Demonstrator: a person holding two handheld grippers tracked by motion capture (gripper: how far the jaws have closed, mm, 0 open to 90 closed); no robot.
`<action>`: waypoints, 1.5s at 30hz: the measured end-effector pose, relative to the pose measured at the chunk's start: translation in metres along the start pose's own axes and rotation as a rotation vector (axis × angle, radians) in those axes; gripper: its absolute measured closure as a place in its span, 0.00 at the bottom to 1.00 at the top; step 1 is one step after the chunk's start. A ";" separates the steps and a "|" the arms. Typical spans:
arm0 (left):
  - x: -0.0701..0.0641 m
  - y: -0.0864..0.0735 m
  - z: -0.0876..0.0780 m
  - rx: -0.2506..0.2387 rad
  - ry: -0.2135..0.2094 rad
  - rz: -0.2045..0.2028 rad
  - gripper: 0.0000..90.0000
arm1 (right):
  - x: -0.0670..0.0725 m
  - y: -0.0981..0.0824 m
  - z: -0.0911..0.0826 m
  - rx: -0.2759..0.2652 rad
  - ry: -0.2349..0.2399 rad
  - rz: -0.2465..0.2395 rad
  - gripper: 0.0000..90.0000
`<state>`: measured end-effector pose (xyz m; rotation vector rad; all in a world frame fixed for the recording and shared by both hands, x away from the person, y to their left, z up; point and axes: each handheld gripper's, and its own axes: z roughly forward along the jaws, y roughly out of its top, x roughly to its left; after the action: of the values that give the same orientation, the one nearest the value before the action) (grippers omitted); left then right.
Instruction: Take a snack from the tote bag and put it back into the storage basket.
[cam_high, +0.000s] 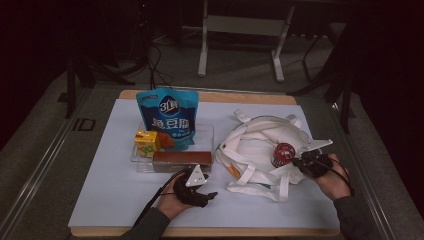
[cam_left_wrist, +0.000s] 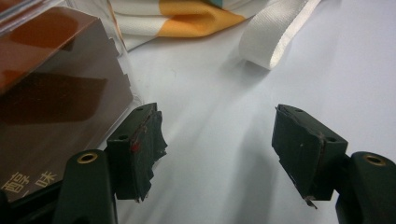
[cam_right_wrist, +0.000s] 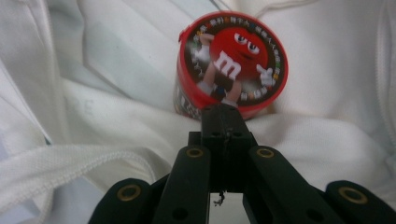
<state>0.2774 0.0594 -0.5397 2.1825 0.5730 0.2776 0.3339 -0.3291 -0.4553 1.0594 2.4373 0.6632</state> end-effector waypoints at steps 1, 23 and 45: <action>0.000 0.000 0.000 0.000 0.000 0.000 0.36 | 0.000 -0.001 0.000 -0.001 0.000 -0.001 1.00; 0.000 0.000 0.000 0.000 -0.002 0.001 0.36 | 0.016 0.018 0.014 0.005 0.035 -0.052 1.00; 0.000 0.000 0.000 0.002 -0.004 -0.001 0.36 | -0.014 0.036 0.011 -0.030 0.034 0.007 0.40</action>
<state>0.2777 0.0595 -0.5397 2.1837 0.5726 0.2726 0.3690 -0.3148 -0.4412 1.0537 2.4456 0.7239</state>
